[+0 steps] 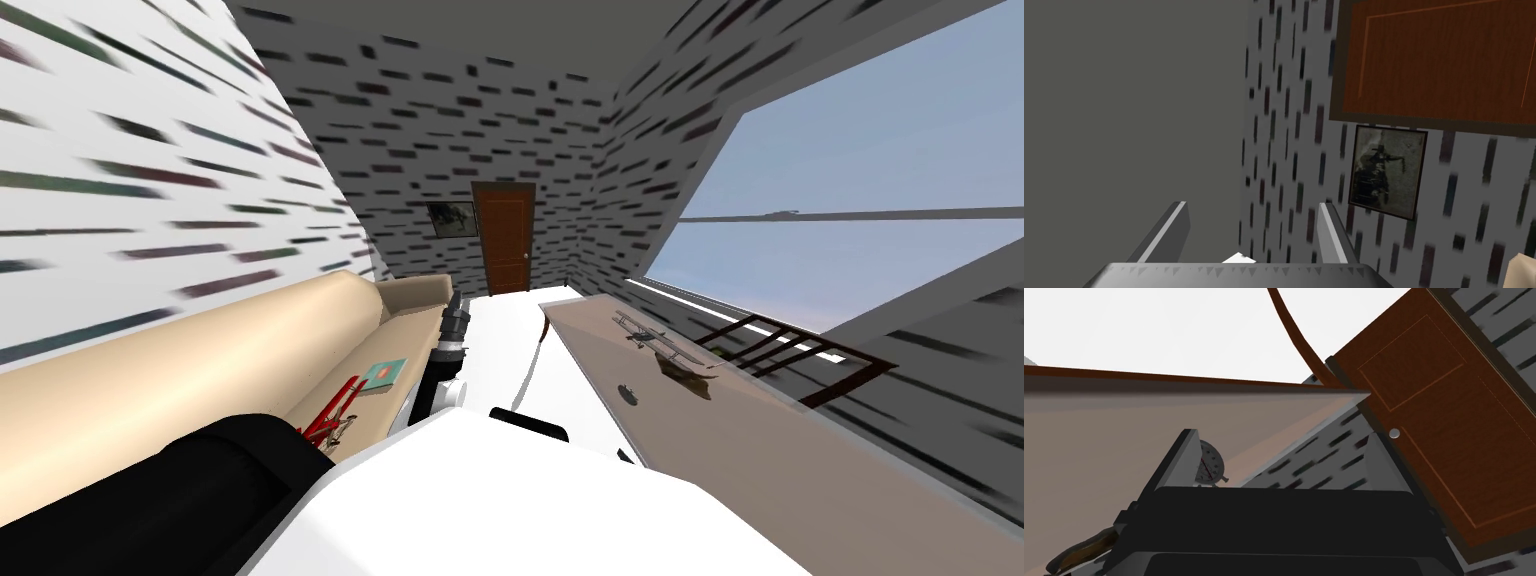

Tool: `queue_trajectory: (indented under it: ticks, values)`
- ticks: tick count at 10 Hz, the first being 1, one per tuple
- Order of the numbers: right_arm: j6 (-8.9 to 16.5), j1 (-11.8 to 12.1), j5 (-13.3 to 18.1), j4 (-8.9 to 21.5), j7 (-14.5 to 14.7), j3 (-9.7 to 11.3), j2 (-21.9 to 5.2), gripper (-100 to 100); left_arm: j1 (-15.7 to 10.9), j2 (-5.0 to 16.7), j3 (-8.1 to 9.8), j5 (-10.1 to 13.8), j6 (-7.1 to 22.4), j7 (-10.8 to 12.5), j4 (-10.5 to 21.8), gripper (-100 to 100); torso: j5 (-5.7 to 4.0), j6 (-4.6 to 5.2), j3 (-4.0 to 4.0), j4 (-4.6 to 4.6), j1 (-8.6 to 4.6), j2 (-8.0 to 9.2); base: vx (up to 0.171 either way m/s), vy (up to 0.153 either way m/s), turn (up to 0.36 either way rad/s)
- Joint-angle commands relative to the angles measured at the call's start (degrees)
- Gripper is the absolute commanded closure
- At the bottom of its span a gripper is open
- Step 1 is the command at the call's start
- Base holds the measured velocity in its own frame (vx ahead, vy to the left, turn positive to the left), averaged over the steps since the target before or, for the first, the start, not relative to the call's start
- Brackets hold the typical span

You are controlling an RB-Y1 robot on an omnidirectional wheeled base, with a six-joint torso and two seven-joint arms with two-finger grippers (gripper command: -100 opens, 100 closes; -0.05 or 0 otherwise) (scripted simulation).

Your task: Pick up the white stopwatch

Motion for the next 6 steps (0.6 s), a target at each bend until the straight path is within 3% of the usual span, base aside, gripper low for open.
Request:
queue_trajectory:
  ticks: [1, 6]
  values:
    - [-0.1, -0.4, 1.4, 2.9, 1.1, 1.0, -1.7, -100, 0.0, 0.0, 0.00, 0.0, 0.0, 0.0, 0.0, 0, 0.00, 0.00, 0.00, 0.00, 0.00, 0.00, 0.035, -0.021, 0.108]
    - [-0.3, -2.6, 4.9, 10.5, 4.1, 3.4, -6.0, -100, 0.0, 0.0, 0.00, 0.0, 0.0, 0.0, 0.0, 0, 0.00, 0.00, -0.05, -0.02, 0.02, -0.09, 0.058, -0.029, 0.100]
